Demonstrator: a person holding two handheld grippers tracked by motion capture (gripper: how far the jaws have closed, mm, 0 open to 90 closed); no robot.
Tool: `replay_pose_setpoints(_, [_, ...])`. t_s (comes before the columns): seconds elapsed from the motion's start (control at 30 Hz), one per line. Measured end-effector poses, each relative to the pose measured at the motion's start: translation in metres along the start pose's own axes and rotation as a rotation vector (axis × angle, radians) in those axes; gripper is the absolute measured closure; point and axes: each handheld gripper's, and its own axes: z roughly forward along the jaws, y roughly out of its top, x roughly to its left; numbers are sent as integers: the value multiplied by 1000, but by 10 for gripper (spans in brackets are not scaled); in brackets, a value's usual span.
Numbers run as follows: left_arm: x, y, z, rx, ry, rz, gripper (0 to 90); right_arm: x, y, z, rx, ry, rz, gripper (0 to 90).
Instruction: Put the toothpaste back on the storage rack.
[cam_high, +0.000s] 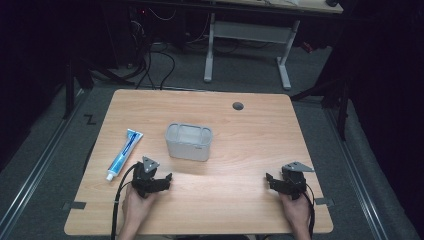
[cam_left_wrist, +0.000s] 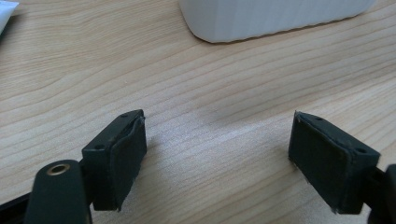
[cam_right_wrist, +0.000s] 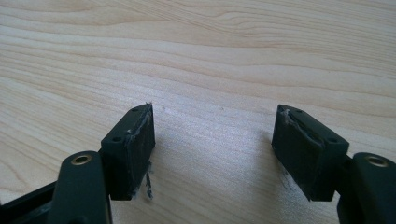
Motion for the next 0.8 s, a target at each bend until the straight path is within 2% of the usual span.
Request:
replay_pose_setpoints(0.23, [-1, 0, 0, 5, 7, -6, 179, 0, 0, 0, -1, 1, -4, 301])
replay_pose_setpoints(0.43, [-1, -1, -2, 9, -11, 6, 176, 0, 0, 0, 0, 0, -3, 301])
replay_pose_setpoints(0.53, [-1, -1, -4, 15, -12, -3, 210, 0, 0, 0, 1, 0, -3, 301])
replay_pose_setpoints(0.63, [3, 0, -8, 5, -43, -41, 271, 0, 0, 0, 0, 0, -3, 301])
replay_pose_setpoints(0.7, [3, 0, -11, -9, -36, -39, 283, 0, 0, 0, 0, 0, -3, 301])
replay_pose_setpoints(0.8, [2, 1, -14, -5, -34, -30, 285, 0, 0, 0, 0, 0, -3, 301])
